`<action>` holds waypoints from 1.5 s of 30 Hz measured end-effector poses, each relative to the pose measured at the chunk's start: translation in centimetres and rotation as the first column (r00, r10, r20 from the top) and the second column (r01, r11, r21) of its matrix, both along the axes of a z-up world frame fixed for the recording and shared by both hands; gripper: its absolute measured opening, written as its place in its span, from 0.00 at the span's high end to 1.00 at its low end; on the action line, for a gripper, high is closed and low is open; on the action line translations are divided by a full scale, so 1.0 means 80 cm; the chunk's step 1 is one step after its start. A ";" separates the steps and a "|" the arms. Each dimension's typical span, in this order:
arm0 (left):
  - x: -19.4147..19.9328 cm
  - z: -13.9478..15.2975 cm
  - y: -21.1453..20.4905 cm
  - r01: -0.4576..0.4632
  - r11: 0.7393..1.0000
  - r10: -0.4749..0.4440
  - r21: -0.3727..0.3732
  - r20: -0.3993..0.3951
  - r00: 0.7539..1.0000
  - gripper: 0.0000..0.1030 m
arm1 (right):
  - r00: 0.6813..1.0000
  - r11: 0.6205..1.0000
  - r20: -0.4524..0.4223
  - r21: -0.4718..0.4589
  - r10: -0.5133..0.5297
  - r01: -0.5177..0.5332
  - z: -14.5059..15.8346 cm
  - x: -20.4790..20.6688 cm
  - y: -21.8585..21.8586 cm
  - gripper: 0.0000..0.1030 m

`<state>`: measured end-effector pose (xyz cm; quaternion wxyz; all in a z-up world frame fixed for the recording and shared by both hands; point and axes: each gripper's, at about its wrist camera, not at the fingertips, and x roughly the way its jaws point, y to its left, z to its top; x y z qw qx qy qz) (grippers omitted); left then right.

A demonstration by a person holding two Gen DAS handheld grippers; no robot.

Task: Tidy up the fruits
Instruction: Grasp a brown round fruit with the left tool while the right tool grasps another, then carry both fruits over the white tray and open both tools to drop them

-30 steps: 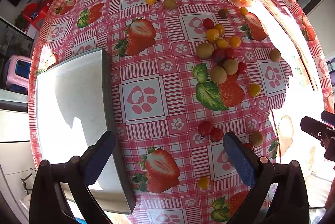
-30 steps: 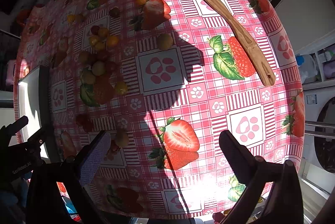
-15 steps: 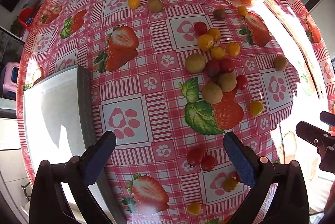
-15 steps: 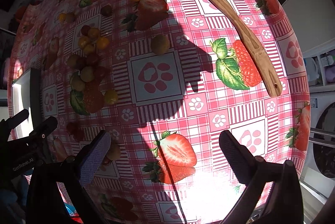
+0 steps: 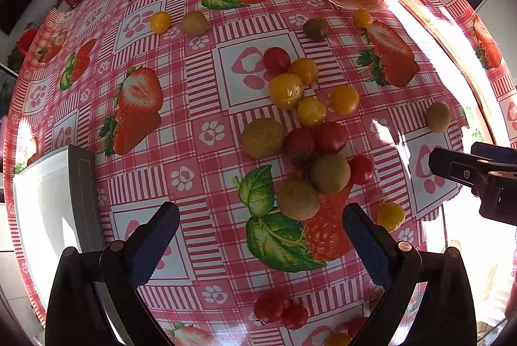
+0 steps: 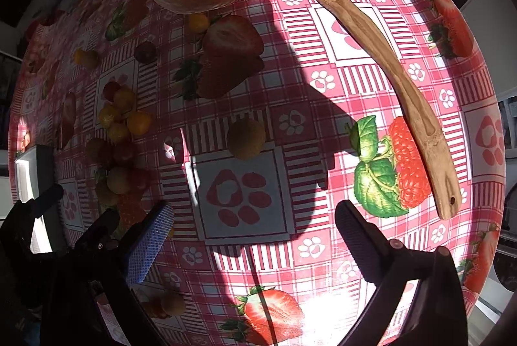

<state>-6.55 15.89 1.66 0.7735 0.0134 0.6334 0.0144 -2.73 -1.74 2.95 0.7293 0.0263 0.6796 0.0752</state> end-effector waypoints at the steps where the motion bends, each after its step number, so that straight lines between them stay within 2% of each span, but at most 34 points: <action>1: 0.001 -0.002 -0.001 0.000 1.000 0.000 -0.006 -0.003 1.000 0.09 | 1.000 1.000 0.001 0.002 0.002 -0.002 -0.003 0.004 0.002 0.13; 2: 0.003 -0.004 -0.002 -0.002 1.000 0.002 -0.012 -0.008 1.000 0.09 | 1.000 1.000 -0.002 0.006 0.004 -0.004 -0.006 0.008 0.003 0.19; 4: 0.005 -0.006 -0.003 -0.005 1.000 0.005 -0.011 -0.004 1.000 0.09 | 1.000 1.000 -0.004 0.011 0.006 -0.006 -0.011 0.013 0.006 0.22; 6: 0.005 -0.007 -0.004 -0.003 1.000 0.003 -0.012 0.002 1.000 0.19 | 1.000 1.000 0.014 0.003 0.017 -0.017 -0.013 0.021 0.013 0.23; 7: 0.004 -0.009 -0.007 0.002 1.000 -0.002 -0.016 -0.006 1.000 0.30 | 0.999 1.000 0.021 -0.002 0.024 -0.024 -0.013 0.022 0.016 0.23; 9: 0.004 -0.009 -0.009 -0.006 1.000 0.005 -0.030 -0.003 1.000 0.31 | 0.999 0.999 0.034 -0.006 0.035 -0.035 -0.013 0.027 0.021 0.30; 10: 0.004 -0.009 -0.009 -0.007 1.000 0.007 -0.029 -0.003 1.000 0.35 | 0.999 0.999 0.033 -0.012 0.038 -0.038 -0.014 0.028 0.022 0.33; 12: 0.003 -0.005 -0.012 -0.007 0.999 0.007 -0.041 0.008 1.000 0.47 | 0.998 0.999 0.039 -0.007 0.044 -0.044 -0.014 0.031 0.025 0.46; 13: 0.003 -0.003 -0.015 -0.003 0.999 0.004 -0.038 0.012 1.000 0.56 | 0.998 0.999 0.041 -0.004 0.047 -0.047 -0.014 0.032 0.026 0.51; 14: 0.004 -0.001 -0.018 0.001 0.999 -0.001 -0.041 0.017 1.000 0.66 | 0.998 0.999 0.042 0.001 0.050 -0.050 -0.014 0.033 0.028 0.62; 15: 0.004 0.000 -0.020 0.004 0.999 -0.004 -0.045 0.020 1.000 0.70 | 0.998 0.999 0.043 0.005 0.053 -0.053 -0.014 0.034 0.029 0.73; 16: 0.005 0.001 -0.022 0.005 0.999 -0.004 -0.048 0.021 1.000 0.71 | 0.998 0.998 0.044 0.008 0.054 -0.055 -0.015 0.035 0.030 0.73; 23: -0.005 0.022 -0.002 -0.016 0.994 0.022 -0.105 0.055 0.998 0.72 | 0.997 0.998 0.057 0.032 0.047 -0.049 -0.003 0.015 0.009 0.73; 32: -0.028 0.055 0.041 -0.049 0.992 0.061 -0.117 0.100 0.993 0.72 | 0.992 0.993 0.090 0.068 0.087 -0.093 0.036 -0.011 0.012 0.73; 37: -0.048 0.066 0.076 -0.094 0.987 0.109 -0.128 0.116 0.987 0.72 | 0.986 0.987 0.098 0.081 0.132 -0.140 0.051 -0.025 0.055 0.73; 45: -0.086 0.079 0.161 -0.198 0.972 0.213 -0.125 0.128 0.969 0.72 | 0.967 0.964 0.093 0.101 0.236 -0.245 0.055 -0.039 0.156 0.73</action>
